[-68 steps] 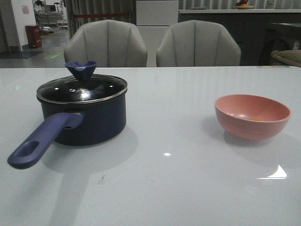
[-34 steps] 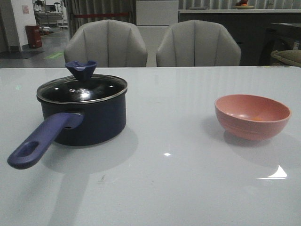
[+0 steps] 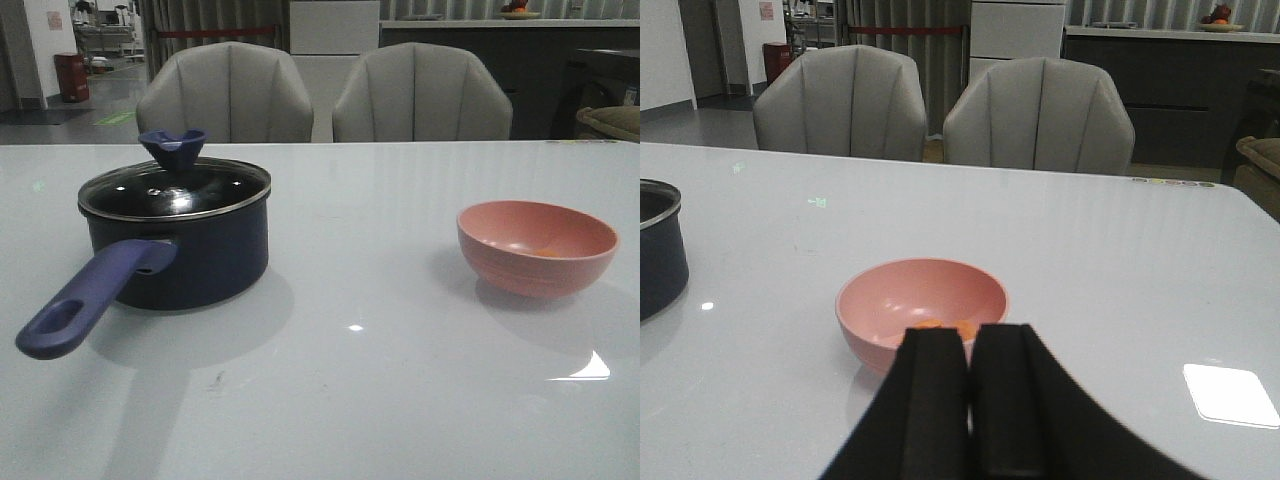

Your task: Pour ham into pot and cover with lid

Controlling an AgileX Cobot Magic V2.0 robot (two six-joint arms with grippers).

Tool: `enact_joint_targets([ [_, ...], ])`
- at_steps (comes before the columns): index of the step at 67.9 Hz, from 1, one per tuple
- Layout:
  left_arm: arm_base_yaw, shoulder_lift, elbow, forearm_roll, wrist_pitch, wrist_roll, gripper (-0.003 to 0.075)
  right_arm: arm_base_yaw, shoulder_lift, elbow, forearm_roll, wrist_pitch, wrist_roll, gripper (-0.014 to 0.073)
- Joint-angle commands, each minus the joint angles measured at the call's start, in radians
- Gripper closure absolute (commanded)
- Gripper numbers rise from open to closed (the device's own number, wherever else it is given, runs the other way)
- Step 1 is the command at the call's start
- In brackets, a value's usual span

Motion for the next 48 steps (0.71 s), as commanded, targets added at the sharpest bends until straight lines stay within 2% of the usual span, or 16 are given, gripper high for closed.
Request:
enact_joint_targets([
  [1,-0.007,0.023,-0.046,0.002,-0.063,-0.012,0.0113,-0.007,-0.020,-0.005,0.000,-0.085,-0.001,0.0432],
  [17,-0.007,0.218,-0.215,0.024,0.119,-0.012,0.0113,-0.007,-0.020,-0.005,0.000,-0.085,-0.001,0.0432],
  [48,-0.016,0.812,-0.662,0.001,0.360,-0.012,0.0113,-0.007,-0.020,-0.005,0.000,-0.085,-0.001,0.0432],
])
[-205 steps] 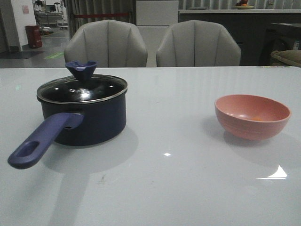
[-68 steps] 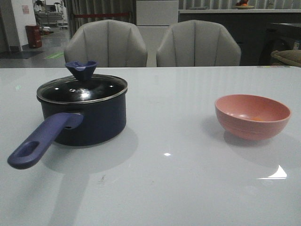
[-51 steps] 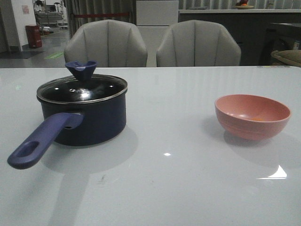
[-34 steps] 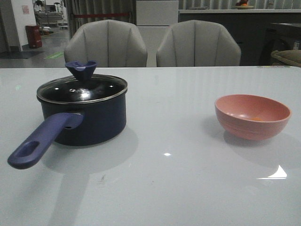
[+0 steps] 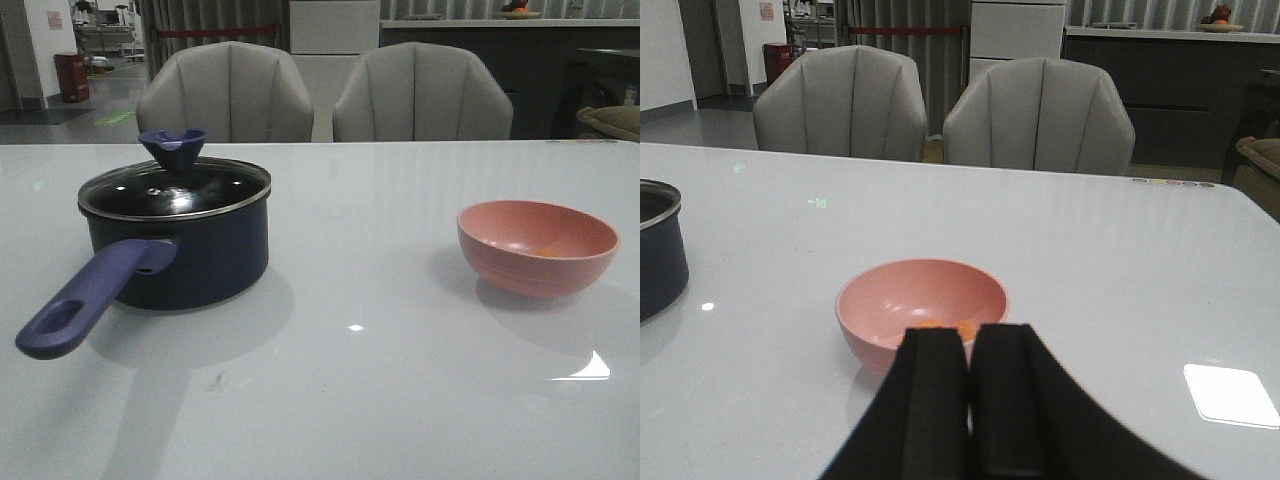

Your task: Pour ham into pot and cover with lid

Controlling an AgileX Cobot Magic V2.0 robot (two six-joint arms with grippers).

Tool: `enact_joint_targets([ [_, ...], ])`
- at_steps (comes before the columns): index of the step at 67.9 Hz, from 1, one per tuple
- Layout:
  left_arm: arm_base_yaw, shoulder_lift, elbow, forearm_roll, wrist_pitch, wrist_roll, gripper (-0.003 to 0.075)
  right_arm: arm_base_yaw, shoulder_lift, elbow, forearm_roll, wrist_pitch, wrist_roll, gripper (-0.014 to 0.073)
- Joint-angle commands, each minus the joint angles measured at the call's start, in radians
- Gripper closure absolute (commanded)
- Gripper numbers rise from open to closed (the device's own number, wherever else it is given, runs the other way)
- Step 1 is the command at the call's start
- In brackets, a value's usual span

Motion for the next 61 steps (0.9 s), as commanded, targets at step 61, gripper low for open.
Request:
enact_joint_targets([
  [61,-0.327,0.830,-0.847,0.090,0.262,-0.320,0.0113,-0.007,-0.019,-0.005,0.000,-0.085,-0.001,0.0432],
])
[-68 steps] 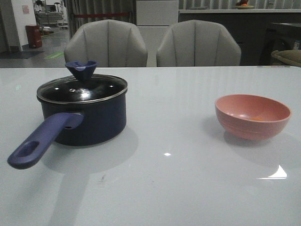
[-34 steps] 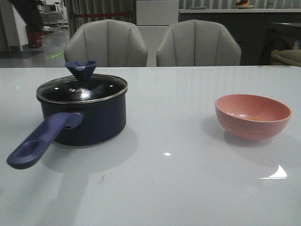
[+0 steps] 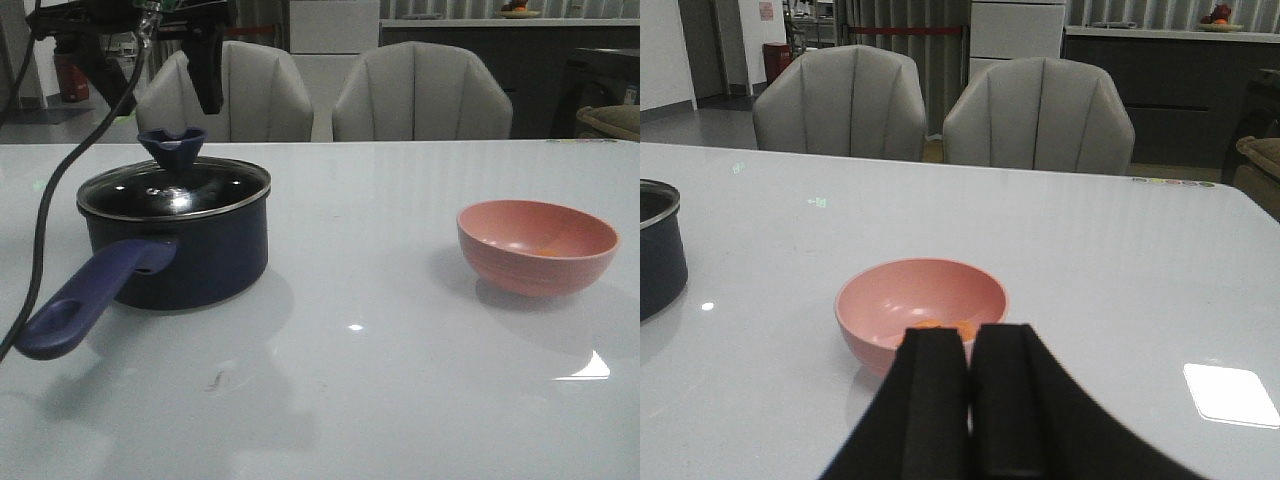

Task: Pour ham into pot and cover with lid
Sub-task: 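Lower the left gripper onto the purple lid knob and grasp it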

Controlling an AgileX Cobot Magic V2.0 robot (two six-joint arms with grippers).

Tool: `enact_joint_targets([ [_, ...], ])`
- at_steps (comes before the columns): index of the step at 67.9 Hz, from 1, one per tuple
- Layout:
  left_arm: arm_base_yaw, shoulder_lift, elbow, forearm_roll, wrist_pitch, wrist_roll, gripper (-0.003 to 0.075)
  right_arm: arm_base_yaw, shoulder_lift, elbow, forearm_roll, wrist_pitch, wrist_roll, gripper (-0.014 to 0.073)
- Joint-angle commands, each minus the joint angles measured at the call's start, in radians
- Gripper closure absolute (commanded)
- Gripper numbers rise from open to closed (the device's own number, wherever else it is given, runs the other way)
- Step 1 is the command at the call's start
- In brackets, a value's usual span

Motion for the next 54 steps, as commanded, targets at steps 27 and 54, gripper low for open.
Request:
enact_joint_targets([
  [27,-0.004,0.022,-0.050,0.009,-0.009,-0.074,0.0113,-0.007,-0.019,-0.005,0.000,-0.085,-0.001,0.0432],
  [54,-0.004,0.035,-0.050,0.005,-0.025,-0.075,0.0325,-0.007,-0.019,-0.005,0.000,-0.085,-0.001,0.0432],
])
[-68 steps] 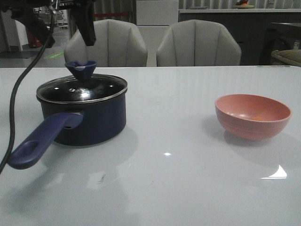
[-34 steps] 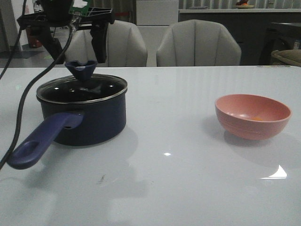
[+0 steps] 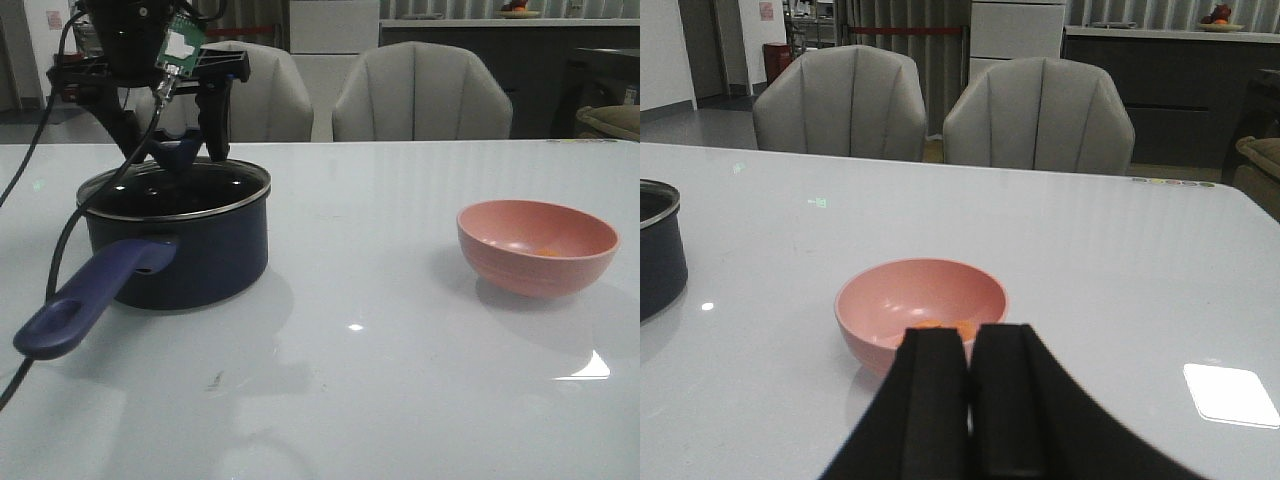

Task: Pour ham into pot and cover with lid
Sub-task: 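Lower the left gripper onto the purple lid knob and grasp it, then lift the glass lid off the saucepan and set it beside the pot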

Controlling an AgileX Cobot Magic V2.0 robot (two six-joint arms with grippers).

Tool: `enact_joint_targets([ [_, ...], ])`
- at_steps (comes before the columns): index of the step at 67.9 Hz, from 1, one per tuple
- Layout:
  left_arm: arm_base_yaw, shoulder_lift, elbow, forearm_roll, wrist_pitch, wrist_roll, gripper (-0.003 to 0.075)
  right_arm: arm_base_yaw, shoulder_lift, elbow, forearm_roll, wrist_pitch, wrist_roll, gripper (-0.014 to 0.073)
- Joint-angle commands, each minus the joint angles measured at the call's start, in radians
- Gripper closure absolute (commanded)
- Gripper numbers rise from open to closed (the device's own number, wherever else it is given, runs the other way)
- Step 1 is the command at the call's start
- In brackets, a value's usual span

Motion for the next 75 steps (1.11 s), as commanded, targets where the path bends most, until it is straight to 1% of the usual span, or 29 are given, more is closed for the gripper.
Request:
enact_joint_targets([
  [1,-0.004,-0.056,-0.031,0.005,-0.035,-0.011,0.0339,-0.007,-0.019,-0.005,0.000,-0.085,-0.001,0.0432],
  [2,-0.004,-0.056,-0.031,0.005,-0.035,-0.011,0.0360,-0.007,-0.019,-0.005,0.000,-0.085,-0.001,0.0432],
  [7,-0.004,-0.056,-0.031,0.005,-0.035,-0.011,0.0416,-0.007,-0.019,-0.005,0.000,-0.085,-0.001,0.0432],
  [14,-0.004,-0.056,-0.031,0.005,-0.035,-0.011,0.0455,-0.007,-0.019,-0.005,0.000,-0.085,-0.001,0.0432],
  [27,-0.004,-0.062,-0.037,0.005,-0.033,-0.011,0.0458,-0.007,-0.019,-0.005,0.000,-0.085,-0.001,0.0432],
  [38,-0.004,-0.078,-0.082,0.005,0.011,-0.011,0.0458,-0.007,-0.019,-0.005,0.000,-0.085,-0.001,0.0432],
  [48,-0.004,-0.110,-0.087,0.005,0.011,0.002,0.0461,-0.007,-0.019,-0.005,0.000,-0.085,-0.001,0.0432],
  [54,-0.004,-0.129,-0.087,0.005,0.015,0.035,0.0461,-0.007,-0.019,-0.005,0.000,-0.085,-0.001,0.0432],
  [61,0.001,-0.158,-0.087,0.052,0.039,0.042,0.0461,-0.007,-0.019,-0.005,0.000,-0.085,-0.001,0.0432],
  [67,0.015,-0.173,-0.087,0.109,0.086,0.042,0.0461,-0.007,-0.019,-0.005,0.000,-0.085,-0.001,0.0432],
  [75,0.058,-0.196,-0.087,0.161,0.146,0.042,0.0461,-0.007,-0.019,-0.005,0.000,-0.085,-0.001,0.0432],
])
